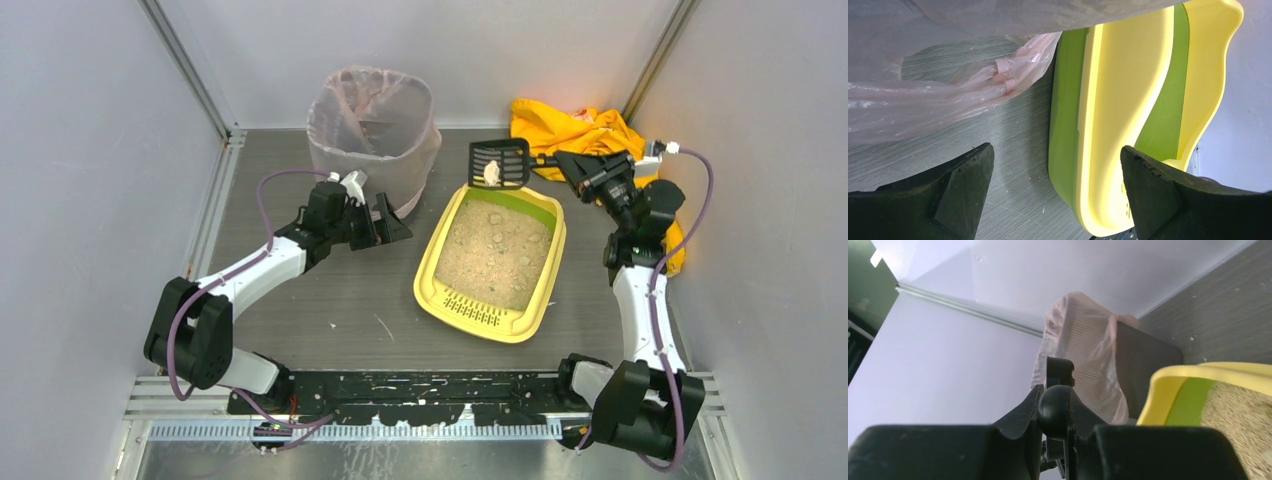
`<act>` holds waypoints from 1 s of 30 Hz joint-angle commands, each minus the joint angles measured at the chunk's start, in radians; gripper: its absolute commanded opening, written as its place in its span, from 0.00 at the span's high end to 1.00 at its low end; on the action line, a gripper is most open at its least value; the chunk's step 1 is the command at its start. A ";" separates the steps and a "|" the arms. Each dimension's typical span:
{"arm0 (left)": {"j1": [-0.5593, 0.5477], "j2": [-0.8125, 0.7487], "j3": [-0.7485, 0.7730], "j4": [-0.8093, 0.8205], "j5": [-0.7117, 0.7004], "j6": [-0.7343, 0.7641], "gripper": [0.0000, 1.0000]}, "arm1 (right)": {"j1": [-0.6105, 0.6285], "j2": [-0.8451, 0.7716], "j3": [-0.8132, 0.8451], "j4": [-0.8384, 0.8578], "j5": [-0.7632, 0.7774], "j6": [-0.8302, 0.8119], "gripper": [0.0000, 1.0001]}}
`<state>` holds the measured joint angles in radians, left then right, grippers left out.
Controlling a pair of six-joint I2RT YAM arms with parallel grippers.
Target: Clean the litter box
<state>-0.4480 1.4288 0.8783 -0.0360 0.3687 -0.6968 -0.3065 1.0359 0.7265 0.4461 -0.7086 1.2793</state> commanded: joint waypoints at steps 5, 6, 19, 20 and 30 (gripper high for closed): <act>0.007 -0.080 -0.008 -0.004 0.011 0.013 0.01 | 0.145 0.202 0.342 -0.030 0.113 -0.086 0.99; 0.008 -0.089 -0.009 -0.004 0.013 0.011 0.01 | 0.155 0.234 0.378 -0.024 0.120 -0.083 0.99; 0.008 -0.157 -0.013 -0.030 0.003 0.020 0.01 | 0.412 0.668 0.971 -0.226 0.223 -0.240 0.99; 0.008 -0.160 -0.013 -0.030 0.003 0.021 0.01 | 0.431 0.701 1.019 -0.249 0.228 -0.259 0.99; 0.008 -0.196 -0.023 -0.038 -0.015 0.046 0.01 | 0.634 0.962 1.488 -0.692 0.362 -0.674 0.99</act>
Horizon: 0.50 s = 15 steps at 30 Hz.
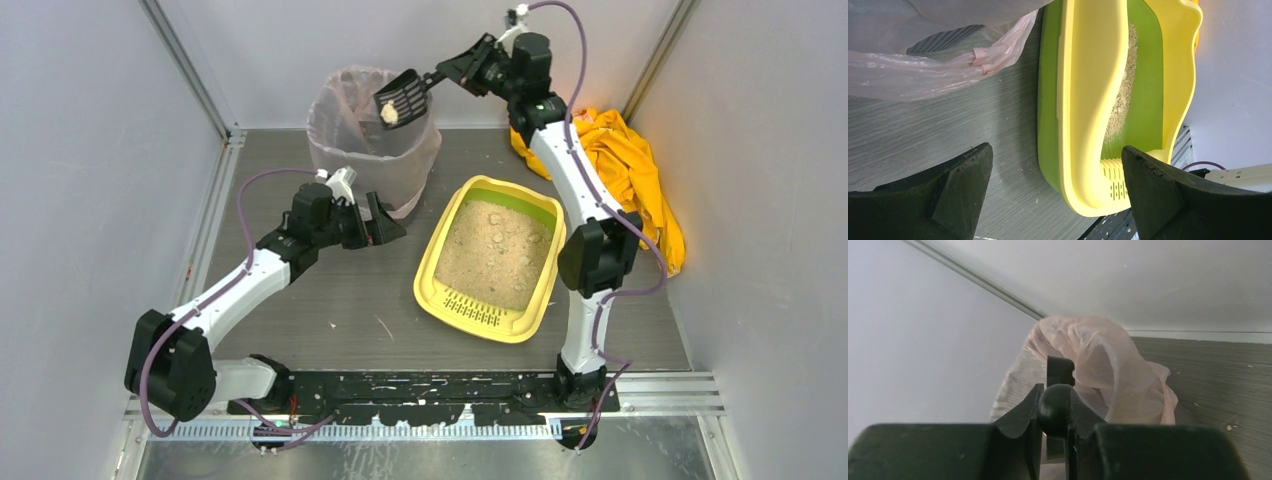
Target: Clean the litter box
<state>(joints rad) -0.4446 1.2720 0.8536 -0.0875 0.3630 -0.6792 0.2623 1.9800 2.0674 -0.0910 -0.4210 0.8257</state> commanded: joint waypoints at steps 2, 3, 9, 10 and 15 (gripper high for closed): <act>0.004 -0.035 0.005 0.010 -0.005 0.033 0.01 | 0.116 0.032 0.203 -0.203 0.098 -0.319 0.99; 0.005 -0.033 0.005 0.012 -0.005 0.033 0.01 | 0.157 0.037 0.232 -0.234 0.125 -0.377 0.99; 0.005 -0.019 0.009 0.014 0.000 0.033 0.01 | 0.275 0.056 0.380 -0.359 0.241 -0.605 0.99; 0.004 -0.016 0.009 0.016 0.001 0.033 0.01 | 0.280 0.048 0.379 -0.355 0.249 -0.608 1.00; 0.004 -0.015 0.010 0.016 0.007 0.033 0.01 | 0.282 0.007 0.350 -0.326 0.248 -0.635 0.99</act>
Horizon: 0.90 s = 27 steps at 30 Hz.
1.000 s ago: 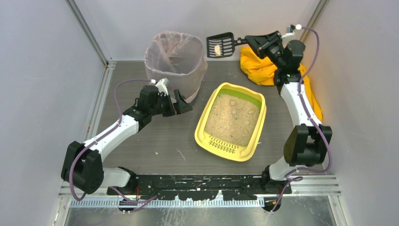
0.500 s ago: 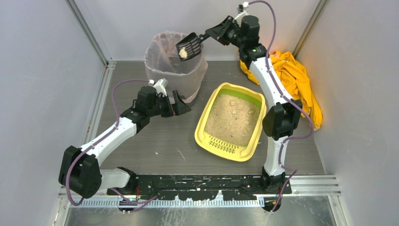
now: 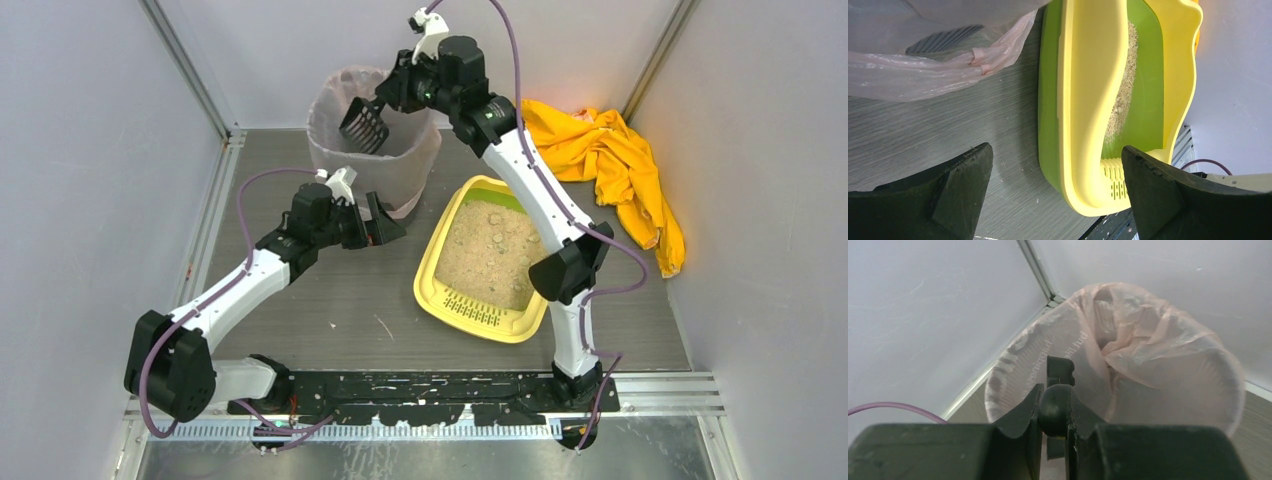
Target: Clean the litter box
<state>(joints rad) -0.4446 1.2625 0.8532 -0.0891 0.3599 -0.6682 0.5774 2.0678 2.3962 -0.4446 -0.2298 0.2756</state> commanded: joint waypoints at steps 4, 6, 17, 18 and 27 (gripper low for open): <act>0.004 -0.004 0.010 0.018 0.010 0.022 0.01 | -0.033 -0.095 0.008 0.044 0.049 -0.096 0.99; 0.004 -0.003 0.010 0.018 0.008 0.022 0.01 | -0.034 -0.104 0.005 0.061 0.059 -0.084 0.99; 0.004 -0.005 0.010 0.012 0.006 0.025 0.01 | -0.209 -0.310 -0.255 0.390 -0.068 0.250 0.99; 0.004 -0.006 0.010 0.012 0.006 0.025 0.01 | -0.249 -0.351 -0.328 0.459 -0.081 0.307 0.99; 0.004 0.003 0.009 0.022 0.010 0.011 0.01 | -0.535 -0.799 -0.970 0.618 0.024 0.454 0.99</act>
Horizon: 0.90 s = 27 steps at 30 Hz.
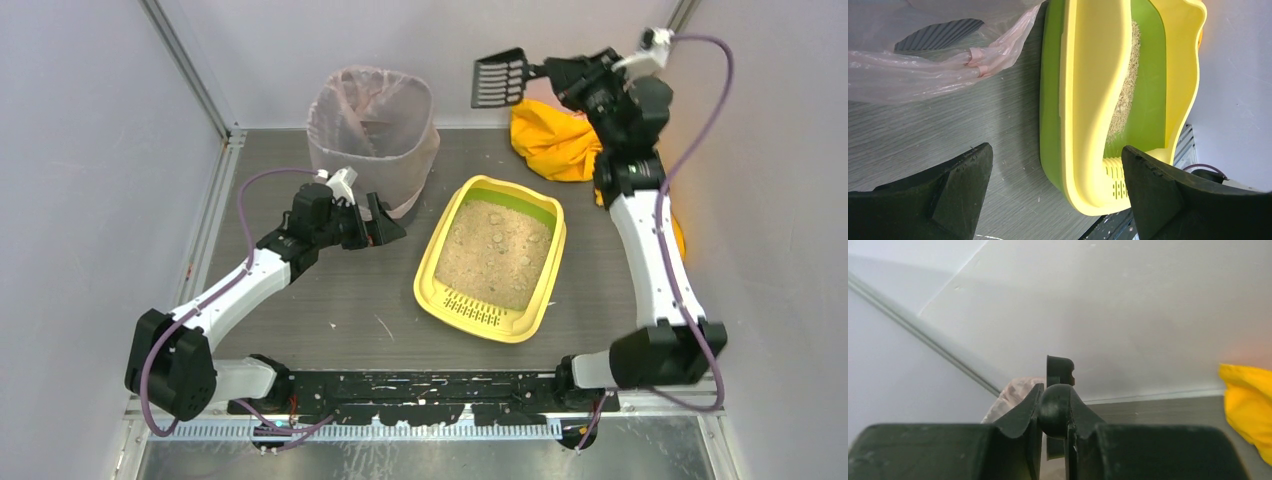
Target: Clean the litter box
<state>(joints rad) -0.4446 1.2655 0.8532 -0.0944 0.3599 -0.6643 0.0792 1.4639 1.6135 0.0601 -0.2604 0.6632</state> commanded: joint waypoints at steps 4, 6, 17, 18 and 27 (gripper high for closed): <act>0.005 0.001 0.003 0.044 0.004 0.002 0.01 | -0.053 -0.406 -0.449 0.046 0.172 0.002 0.99; 0.004 0.003 0.003 0.042 0.002 0.004 0.02 | -0.054 -0.460 -0.521 0.009 0.196 -0.018 0.99; 0.004 0.002 -0.001 0.041 -0.004 0.004 0.02 | -0.054 -0.613 -0.715 -0.228 0.247 -0.126 0.99; 0.004 0.004 -0.003 0.045 -0.003 0.001 0.02 | -0.055 -0.611 -0.726 -0.223 0.237 -0.124 0.99; 0.004 0.018 0.000 0.040 -0.013 0.006 0.02 | 0.045 -0.546 -0.731 -0.250 0.293 -0.176 0.99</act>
<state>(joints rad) -0.4446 1.2812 0.8494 -0.0940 0.3584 -0.6697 0.0505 0.8967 0.8467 -0.1947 -0.0456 0.5510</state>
